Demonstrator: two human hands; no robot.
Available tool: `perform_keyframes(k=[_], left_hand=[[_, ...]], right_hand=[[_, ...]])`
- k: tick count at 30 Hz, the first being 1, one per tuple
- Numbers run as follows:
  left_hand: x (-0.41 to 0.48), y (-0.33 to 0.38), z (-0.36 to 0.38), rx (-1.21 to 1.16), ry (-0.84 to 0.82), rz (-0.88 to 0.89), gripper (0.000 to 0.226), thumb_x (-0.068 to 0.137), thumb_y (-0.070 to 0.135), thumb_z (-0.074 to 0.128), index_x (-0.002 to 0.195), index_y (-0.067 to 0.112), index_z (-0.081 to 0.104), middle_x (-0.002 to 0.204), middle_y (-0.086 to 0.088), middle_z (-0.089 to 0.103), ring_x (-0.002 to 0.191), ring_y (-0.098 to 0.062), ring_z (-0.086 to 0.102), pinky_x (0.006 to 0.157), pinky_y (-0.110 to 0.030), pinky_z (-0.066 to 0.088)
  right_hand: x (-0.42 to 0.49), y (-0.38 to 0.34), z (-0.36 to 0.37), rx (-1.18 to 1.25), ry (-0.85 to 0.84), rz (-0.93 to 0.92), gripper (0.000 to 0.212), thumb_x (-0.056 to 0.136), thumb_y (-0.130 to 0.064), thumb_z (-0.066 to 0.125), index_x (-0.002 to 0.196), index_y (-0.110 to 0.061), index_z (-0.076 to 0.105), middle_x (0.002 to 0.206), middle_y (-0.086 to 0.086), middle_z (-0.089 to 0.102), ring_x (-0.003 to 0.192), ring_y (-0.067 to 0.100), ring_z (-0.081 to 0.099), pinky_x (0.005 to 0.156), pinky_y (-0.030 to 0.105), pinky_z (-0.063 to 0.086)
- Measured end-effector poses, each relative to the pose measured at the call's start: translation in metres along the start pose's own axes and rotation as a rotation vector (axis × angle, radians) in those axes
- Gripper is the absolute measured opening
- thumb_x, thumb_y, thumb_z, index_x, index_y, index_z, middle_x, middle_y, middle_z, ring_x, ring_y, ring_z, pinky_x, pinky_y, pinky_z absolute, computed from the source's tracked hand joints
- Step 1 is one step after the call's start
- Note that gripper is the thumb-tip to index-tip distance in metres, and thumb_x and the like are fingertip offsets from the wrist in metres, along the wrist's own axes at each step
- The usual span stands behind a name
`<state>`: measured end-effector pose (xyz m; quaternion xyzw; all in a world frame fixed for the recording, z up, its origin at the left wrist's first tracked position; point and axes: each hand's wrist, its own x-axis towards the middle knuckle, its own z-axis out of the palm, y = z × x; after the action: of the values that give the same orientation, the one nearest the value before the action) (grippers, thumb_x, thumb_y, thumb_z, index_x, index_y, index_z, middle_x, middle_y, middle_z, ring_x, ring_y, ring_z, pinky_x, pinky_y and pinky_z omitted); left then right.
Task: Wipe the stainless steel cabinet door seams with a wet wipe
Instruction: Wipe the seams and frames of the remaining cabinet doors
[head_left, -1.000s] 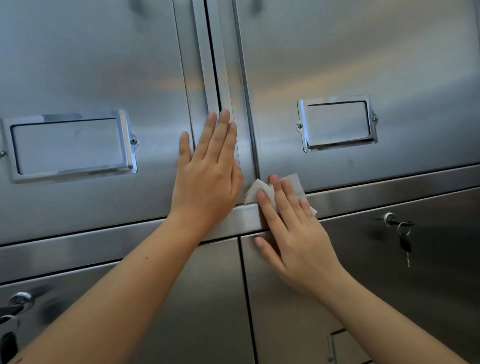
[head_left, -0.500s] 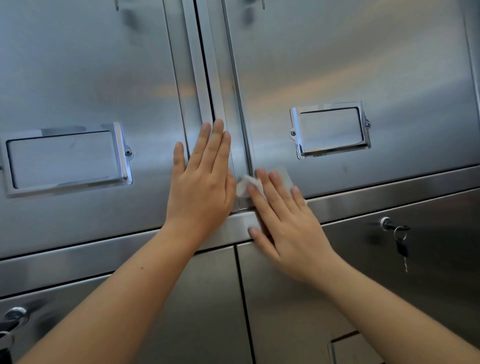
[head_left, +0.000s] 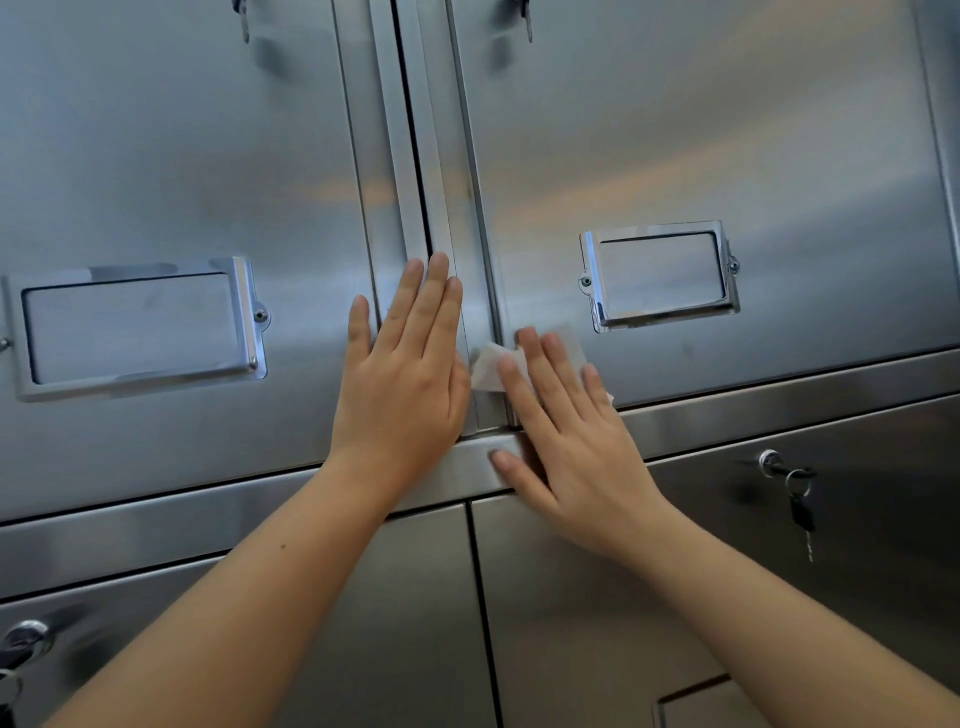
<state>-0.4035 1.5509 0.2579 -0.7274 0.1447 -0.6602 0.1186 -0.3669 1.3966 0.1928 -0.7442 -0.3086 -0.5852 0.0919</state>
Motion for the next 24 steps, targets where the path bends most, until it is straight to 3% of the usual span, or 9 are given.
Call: perform_keyframes(k=[3, 8, 14, 19, 24], left_hand=[[0.0, 0.001, 0.0, -0.006, 0.002, -0.002, 0.053, 0.09, 0.02, 0.027, 0.138, 0.0, 0.037, 0.147, -0.015, 0.032, 0.136, -0.03, 0.029, 0.107, -0.053, 0.02], [0.0, 0.0, 0.001, -0.016, 0.001, -0.015, 0.053, 0.09, 0.02, 0.028, 0.137, 0.001, 0.039, 0.146, -0.014, 0.033, 0.136, -0.029, 0.029, 0.107, -0.052, 0.021], [0.016, -0.006, -0.005, -0.073, -0.021, -0.068, 0.056, 0.089, 0.025, 0.025, 0.139, 0.003, 0.038, 0.148, -0.01, 0.031, 0.137, -0.025, 0.026, 0.108, -0.05, 0.018], [0.05, -0.029, -0.011, 0.015, -0.095, -0.033, 0.061, 0.089, 0.033, 0.014, 0.145, 0.012, 0.022, 0.153, -0.001, 0.012, 0.141, -0.015, 0.01, 0.112, -0.045, 0.003], [0.086, -0.047, -0.009, 0.054, -0.096, -0.019, 0.061, 0.091, 0.036, 0.016, 0.148, 0.017, 0.009, 0.154, 0.005, -0.003, 0.139, -0.007, -0.007, 0.111, -0.041, -0.008]], right_hand=[[-0.007, 0.0, 0.002, 0.014, 0.0, -0.005, 0.07, 0.093, -0.045, 0.033, 0.143, 0.001, 0.018, 0.152, 0.019, 0.015, 0.141, 0.034, 0.015, 0.114, 0.047, 0.013], [-0.004, 0.008, 0.0, -0.026, -0.011, -0.052, 0.07, 0.091, -0.046, 0.034, 0.143, 0.0, 0.025, 0.151, 0.019, 0.019, 0.14, 0.034, 0.017, 0.112, 0.047, 0.017], [0.062, 0.026, -0.017, -0.025, -0.072, -0.001, 0.074, 0.091, -0.058, 0.025, 0.145, -0.017, -0.006, 0.155, 0.01, -0.011, 0.143, 0.024, -0.013, 0.117, 0.044, 0.0], [0.05, 0.027, -0.015, -0.059, -0.113, -0.043, 0.074, 0.089, -0.06, 0.019, 0.146, -0.02, -0.008, 0.155, 0.011, -0.015, 0.142, 0.025, -0.016, 0.116, 0.04, -0.005], [0.097, 0.038, -0.026, -0.037, -0.052, -0.017, 0.074, 0.088, -0.067, 0.021, 0.14, -0.032, -0.018, 0.152, 0.005, -0.025, 0.14, 0.019, -0.025, 0.11, 0.028, -0.018]])
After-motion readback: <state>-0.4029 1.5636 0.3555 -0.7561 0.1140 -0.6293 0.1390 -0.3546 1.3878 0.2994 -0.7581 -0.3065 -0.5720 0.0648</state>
